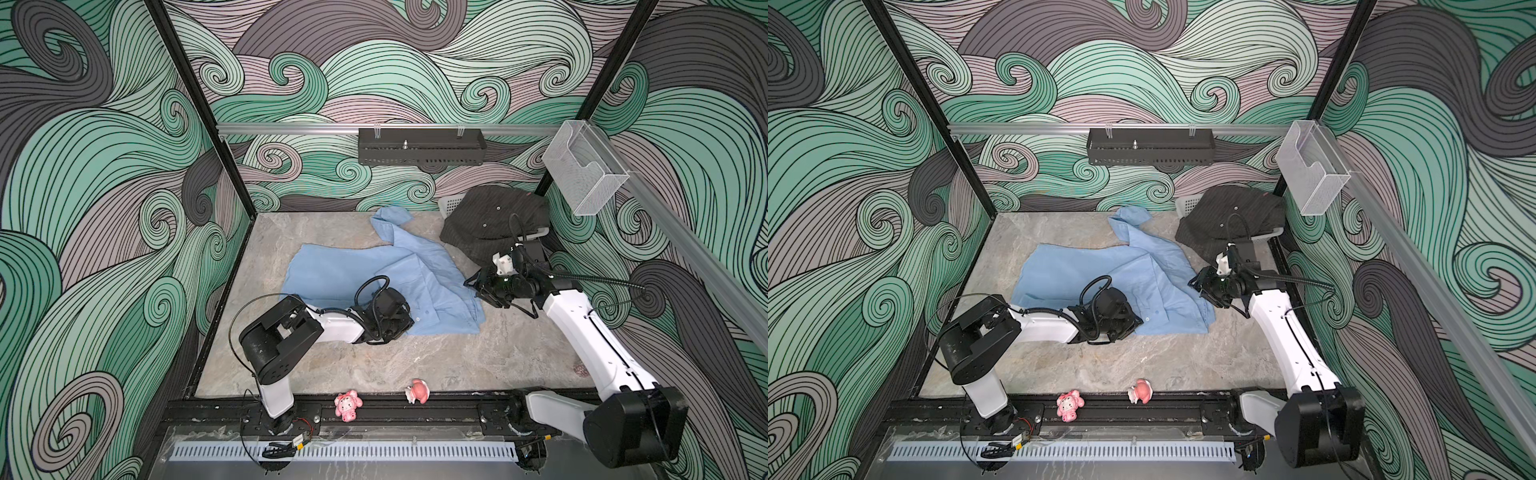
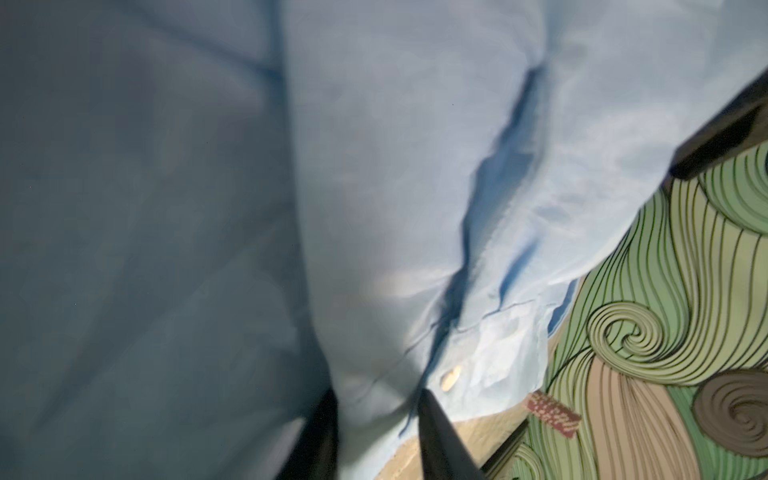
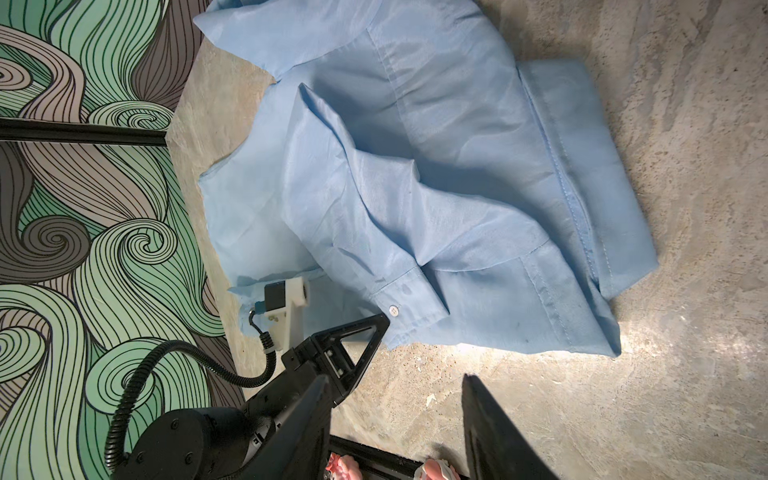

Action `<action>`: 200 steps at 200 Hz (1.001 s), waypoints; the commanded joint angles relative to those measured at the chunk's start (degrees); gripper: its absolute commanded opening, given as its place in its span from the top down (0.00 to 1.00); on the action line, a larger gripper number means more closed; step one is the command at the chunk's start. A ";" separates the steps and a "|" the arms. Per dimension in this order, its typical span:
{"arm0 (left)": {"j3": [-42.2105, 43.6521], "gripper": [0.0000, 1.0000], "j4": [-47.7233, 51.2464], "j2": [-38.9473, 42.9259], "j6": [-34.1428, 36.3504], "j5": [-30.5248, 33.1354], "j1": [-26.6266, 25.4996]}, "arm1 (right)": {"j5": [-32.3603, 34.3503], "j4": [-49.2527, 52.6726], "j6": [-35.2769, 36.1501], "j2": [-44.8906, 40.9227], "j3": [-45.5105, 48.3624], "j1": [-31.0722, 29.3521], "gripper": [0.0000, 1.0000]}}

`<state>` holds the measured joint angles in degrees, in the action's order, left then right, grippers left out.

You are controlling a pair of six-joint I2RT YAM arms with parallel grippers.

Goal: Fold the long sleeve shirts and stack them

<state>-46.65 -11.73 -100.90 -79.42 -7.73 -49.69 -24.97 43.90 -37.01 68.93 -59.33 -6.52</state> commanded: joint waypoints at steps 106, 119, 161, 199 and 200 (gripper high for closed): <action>-2.51 1.00 35.66 27.01 36.98 -22.08 21.43 | -4.06 -6.16 0.79 5.11 9.82 -3.44 0.64; -3.68 1.00 37.63 25.83 39.84 -26.51 24.31 | -5.35 -9.38 -1.22 7.11 12.14 -4.38 0.75; -9.52 1.00 42.93 22.49 46.31 -33.88 28.45 | -8.79 -22.09 -7.55 16.89 14.32 -5.58 0.98; -20.67 1.00 43.24 20.27 49.49 -37.26 30.38 | -9.55 -26.44 -8.77 23.21 10.61 -5.69 1.00; -20.98 1.00 43.08 20.15 49.42 -37.35 30.41 | -9.52 -26.47 -8.86 23.33 10.54 -5.65 1.00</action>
<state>-59.31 30.72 -79.33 -34.70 -40.27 -20.49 -33.10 22.85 -43.86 90.54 -45.95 -11.94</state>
